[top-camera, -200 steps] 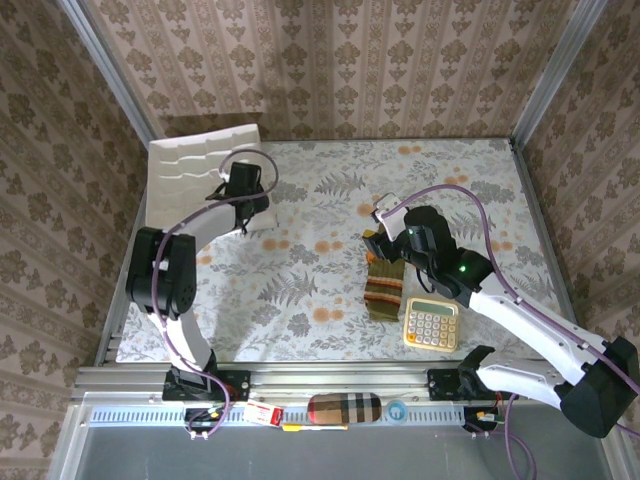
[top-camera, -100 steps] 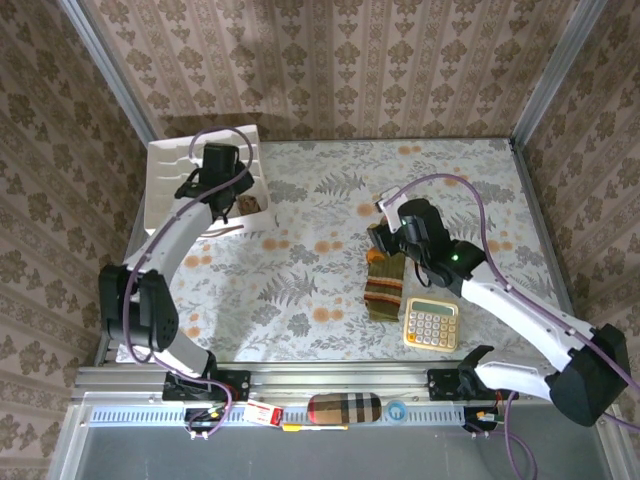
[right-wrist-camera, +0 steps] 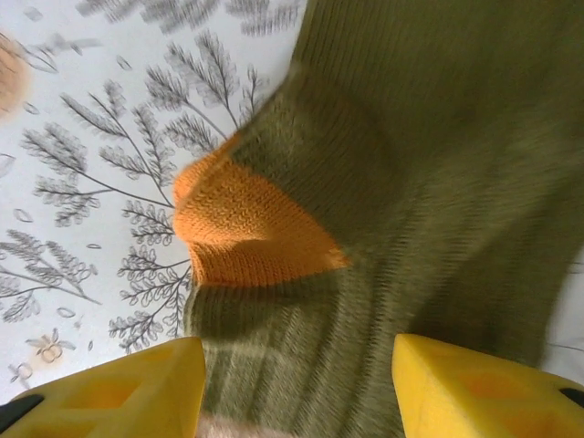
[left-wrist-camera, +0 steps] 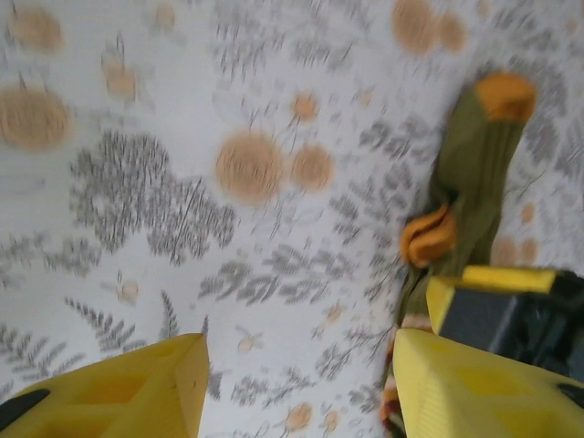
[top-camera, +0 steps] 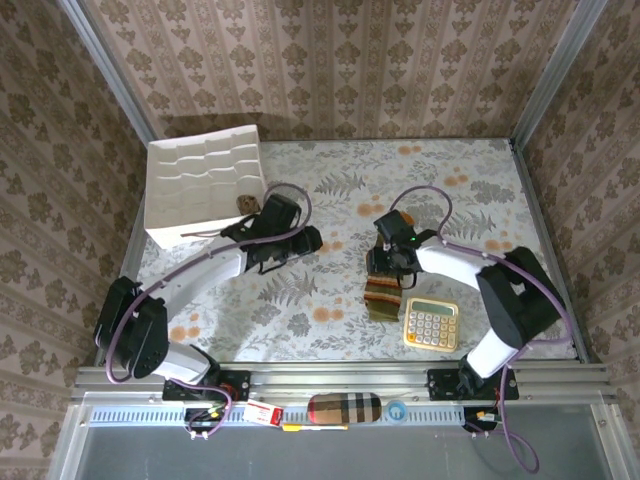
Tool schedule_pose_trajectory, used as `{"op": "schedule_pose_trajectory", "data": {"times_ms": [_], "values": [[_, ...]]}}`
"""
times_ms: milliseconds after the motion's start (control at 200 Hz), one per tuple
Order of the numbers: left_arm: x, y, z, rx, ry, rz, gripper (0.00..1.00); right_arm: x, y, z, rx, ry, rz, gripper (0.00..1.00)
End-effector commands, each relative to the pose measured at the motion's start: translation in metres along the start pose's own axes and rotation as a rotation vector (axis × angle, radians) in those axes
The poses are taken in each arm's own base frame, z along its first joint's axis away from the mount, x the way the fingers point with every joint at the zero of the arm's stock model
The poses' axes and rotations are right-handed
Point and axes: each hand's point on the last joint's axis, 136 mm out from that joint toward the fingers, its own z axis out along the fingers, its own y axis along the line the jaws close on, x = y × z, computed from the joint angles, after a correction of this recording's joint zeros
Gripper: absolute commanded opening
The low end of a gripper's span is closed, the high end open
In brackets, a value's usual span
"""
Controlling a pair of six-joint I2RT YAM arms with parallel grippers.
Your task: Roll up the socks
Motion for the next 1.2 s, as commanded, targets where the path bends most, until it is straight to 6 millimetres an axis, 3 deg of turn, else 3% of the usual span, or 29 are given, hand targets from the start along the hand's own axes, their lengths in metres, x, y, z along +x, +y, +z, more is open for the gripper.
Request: {"op": "schedule_pose_trajectory", "data": {"times_ms": [0,150,295,405,460,575,645,705,805,880,985,1195], "values": [[0.002,0.003,-0.016,0.023,-0.026,-0.077,0.56,0.005,0.028,0.022,-0.124,0.064,0.091,0.55],[0.01,0.045,-0.025,-0.028,-0.03,-0.186,0.56,0.001,0.065,0.043,-0.162,0.084,0.118,0.54],[0.02,0.094,-0.035,-0.064,-0.036,-0.313,0.54,-0.018,0.121,0.049,-0.276,0.046,0.195,0.53],[0.023,0.114,-0.046,-0.058,-0.056,-0.377,0.54,-0.036,0.162,0.031,-0.307,-0.005,0.068,0.54],[0.025,0.115,-0.051,-0.049,-0.059,-0.393,0.54,-0.041,0.168,0.02,-0.306,-0.041,-0.011,0.55],[0.026,0.107,-0.055,-0.002,-0.05,-0.438,0.53,-0.049,0.175,-0.025,-0.351,-0.227,-0.27,0.59],[0.029,0.099,-0.053,0.037,-0.03,-0.495,0.53,-0.035,0.173,-0.051,-0.368,-0.329,-0.524,0.6],[0.031,0.09,-0.049,0.081,-0.021,-0.54,0.52,-0.007,0.166,-0.061,-0.369,-0.376,-0.763,0.61],[0.037,0.071,-0.041,0.147,-0.009,-0.597,0.53,0.043,0.15,-0.062,-0.376,-0.397,-1.12,0.63],[0.043,0.065,-0.034,0.16,-0.003,-0.631,0.53,0.069,0.142,-0.058,-0.382,-0.4,-1.308,0.65],[0.05,0.067,-0.026,0.157,-0.005,-0.7,0.53,0.08,0.145,-0.049,-0.349,-0.377,-1.45,0.66],[0.058,0.079,-0.014,0.146,-0.001,-0.781,0.53,0.084,0.172,-0.028,-0.278,-0.38,-1.605,0.66]]}}
